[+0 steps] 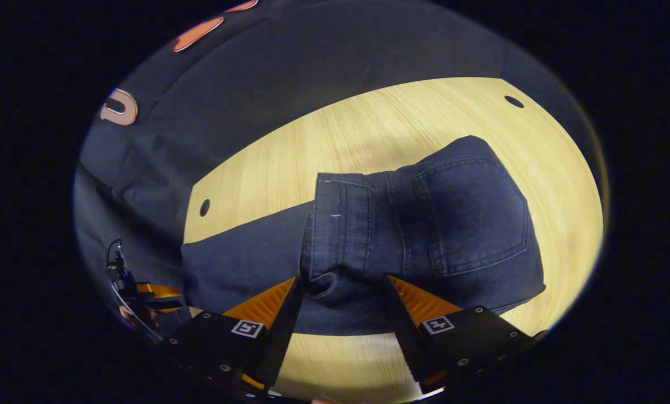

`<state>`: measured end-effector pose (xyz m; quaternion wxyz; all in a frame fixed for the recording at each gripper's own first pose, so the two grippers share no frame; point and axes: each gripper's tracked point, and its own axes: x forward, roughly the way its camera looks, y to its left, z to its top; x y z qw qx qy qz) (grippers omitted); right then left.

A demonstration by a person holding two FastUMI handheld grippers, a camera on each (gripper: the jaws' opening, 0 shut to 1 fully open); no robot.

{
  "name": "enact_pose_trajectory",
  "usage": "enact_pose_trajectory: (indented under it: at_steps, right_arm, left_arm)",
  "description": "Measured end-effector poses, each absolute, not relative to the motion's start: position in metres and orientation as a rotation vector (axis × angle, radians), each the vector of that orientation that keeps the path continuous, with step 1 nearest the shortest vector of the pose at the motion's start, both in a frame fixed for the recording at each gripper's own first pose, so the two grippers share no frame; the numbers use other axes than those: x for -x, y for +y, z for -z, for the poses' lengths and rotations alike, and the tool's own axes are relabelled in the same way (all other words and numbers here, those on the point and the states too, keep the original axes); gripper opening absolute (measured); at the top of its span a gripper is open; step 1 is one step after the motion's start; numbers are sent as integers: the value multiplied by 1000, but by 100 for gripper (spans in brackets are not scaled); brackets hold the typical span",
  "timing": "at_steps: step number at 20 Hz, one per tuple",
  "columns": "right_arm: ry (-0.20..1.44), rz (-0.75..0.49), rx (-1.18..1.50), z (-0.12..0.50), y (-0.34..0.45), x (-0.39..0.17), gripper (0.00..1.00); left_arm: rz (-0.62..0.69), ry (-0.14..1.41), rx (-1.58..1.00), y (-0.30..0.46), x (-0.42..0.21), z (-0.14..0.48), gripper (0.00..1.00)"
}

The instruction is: Grasp the waist and the cuffs of the jeans and fold them to make the two legs overlap; first hold the waist and fold one-third of the jeans toward the cuffs, then hold the cuffs and fold the remaining one-third in the same direction to finish folding.

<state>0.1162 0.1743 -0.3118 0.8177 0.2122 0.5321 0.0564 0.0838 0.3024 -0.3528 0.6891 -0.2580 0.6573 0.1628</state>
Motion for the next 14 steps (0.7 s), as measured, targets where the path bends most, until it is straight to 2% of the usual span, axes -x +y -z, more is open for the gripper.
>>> enact_pose_trajectory:
  at_steps: [3,8,12,13,14]
  right_arm:
    - [1113,-121,-458,302,176,-113,96]
    - [1068,-123,-434,286,168,-110,97]
    - [1020,-106,-444,267,143,-109,98]
    - [1010,-98,-452,262,138,-109,97]
    - [997,-98,-460,257,133,-110,97]
  left_arm:
    - [-300,1535,455,313,-80,350,98]
    - [-254,1579,431,311,-81,348,99]
    - [-329,1578,507,306,-81,359,99]
    - [-347,1572,509,309,-80,362,97]
    - [-384,1577,509,310,-78,361,90]
